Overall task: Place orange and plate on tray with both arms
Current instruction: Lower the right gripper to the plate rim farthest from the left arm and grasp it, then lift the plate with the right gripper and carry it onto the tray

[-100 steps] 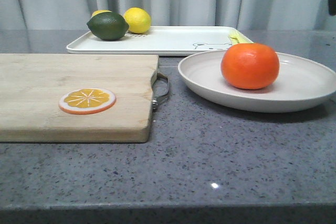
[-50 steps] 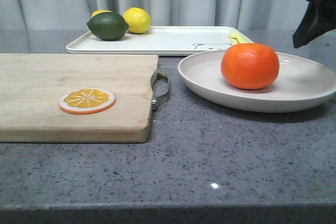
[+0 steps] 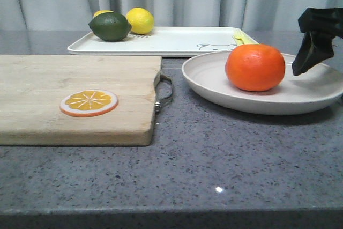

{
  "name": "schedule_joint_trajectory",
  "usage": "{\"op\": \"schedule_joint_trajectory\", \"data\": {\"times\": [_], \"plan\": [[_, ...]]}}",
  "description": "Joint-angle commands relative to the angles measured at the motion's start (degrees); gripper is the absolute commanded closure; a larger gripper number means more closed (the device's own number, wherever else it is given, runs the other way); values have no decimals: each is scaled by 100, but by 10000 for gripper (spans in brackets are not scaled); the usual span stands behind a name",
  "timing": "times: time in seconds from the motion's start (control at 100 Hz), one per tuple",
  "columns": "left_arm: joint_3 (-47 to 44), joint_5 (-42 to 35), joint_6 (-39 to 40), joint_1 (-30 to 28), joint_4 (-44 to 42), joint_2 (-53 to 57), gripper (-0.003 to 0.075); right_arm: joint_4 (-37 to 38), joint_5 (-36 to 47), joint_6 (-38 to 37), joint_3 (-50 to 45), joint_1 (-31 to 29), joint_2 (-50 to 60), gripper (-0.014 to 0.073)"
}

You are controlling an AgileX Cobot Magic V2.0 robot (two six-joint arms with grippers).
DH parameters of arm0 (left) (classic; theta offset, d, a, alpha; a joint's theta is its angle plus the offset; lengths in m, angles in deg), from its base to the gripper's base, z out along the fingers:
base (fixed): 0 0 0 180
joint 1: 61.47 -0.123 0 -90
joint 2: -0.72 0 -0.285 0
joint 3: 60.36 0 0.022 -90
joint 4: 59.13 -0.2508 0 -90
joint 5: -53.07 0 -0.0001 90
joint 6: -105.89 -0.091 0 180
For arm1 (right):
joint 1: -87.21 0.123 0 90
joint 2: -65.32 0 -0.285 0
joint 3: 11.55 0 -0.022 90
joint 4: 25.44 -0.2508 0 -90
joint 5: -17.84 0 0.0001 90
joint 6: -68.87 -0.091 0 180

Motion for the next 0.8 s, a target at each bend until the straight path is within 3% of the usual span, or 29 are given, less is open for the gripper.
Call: {"op": "schedule_joint_trajectory", "data": {"times": [0.0, 0.15, 0.22, 0.61, 0.69, 0.79], "plan": [[169, -188, 1, 1, 26, -3, 110, 26, 180, 0, 180, 4, 57, -19], [169, -188, 1, 1, 26, -3, 111, 26, 113, 0, 180, 4, -36, -9], [169, -188, 1, 1, 26, -3, 111, 26, 102, 0, 180, 4, -36, 44], [169, -188, 1, 1, 26, -3, 111, 26, 19, 0, 180, 4, -36, 592], [169, -188, 1, 1, 26, -3, 111, 26, 19, 0, 180, 4, -36, 664], [169, -188, 1, 1, 26, -3, 111, 26, 7, 0, 180, -2, -36, 652]]}}
